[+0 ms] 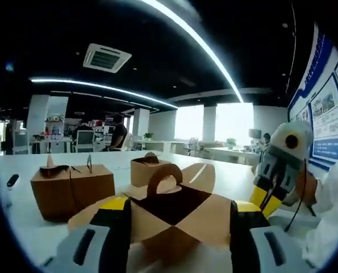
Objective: Pick up one paper box from the group, open the paper box, and remove the item inside
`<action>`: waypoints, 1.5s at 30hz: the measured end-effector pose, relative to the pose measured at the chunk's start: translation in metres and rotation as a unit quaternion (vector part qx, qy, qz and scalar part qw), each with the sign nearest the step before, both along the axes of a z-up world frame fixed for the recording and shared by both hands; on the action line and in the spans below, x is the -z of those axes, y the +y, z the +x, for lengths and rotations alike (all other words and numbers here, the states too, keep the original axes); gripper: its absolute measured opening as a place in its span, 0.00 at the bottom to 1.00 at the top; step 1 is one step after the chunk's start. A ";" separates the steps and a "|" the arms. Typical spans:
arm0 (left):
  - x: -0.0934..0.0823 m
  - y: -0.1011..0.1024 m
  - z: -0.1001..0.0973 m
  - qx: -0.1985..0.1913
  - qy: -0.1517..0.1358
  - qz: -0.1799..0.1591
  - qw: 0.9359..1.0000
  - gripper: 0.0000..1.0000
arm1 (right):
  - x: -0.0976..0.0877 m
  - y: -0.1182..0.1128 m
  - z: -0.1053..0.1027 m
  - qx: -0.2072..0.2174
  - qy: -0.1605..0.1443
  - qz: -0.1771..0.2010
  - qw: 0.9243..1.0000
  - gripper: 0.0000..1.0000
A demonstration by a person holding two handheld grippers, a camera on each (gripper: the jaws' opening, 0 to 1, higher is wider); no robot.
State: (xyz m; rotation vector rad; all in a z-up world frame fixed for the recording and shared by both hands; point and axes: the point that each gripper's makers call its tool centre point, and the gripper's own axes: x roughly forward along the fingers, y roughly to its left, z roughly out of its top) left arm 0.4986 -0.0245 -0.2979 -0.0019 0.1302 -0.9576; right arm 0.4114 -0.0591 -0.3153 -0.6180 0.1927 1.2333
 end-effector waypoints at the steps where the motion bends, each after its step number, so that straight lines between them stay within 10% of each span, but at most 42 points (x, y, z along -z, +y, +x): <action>1: 0.002 0.000 0.001 -0.001 0.001 0.006 1.000 0.70 | 0.000 0.000 0.000 0.000 0.000 0.000 1.000 0.03; 21: 0.004 0.003 0.004 -0.011 -0.006 0.013 1.000 0.64 | -0.039 -0.005 -0.005 0.016 0.013 0.057 0.998 0.11; 45: 0.006 0.005 0.005 -0.010 -0.014 0.020 1.000 0.63 | -0.058 -0.016 0.088 0.106 -0.069 -0.008 0.992 0.18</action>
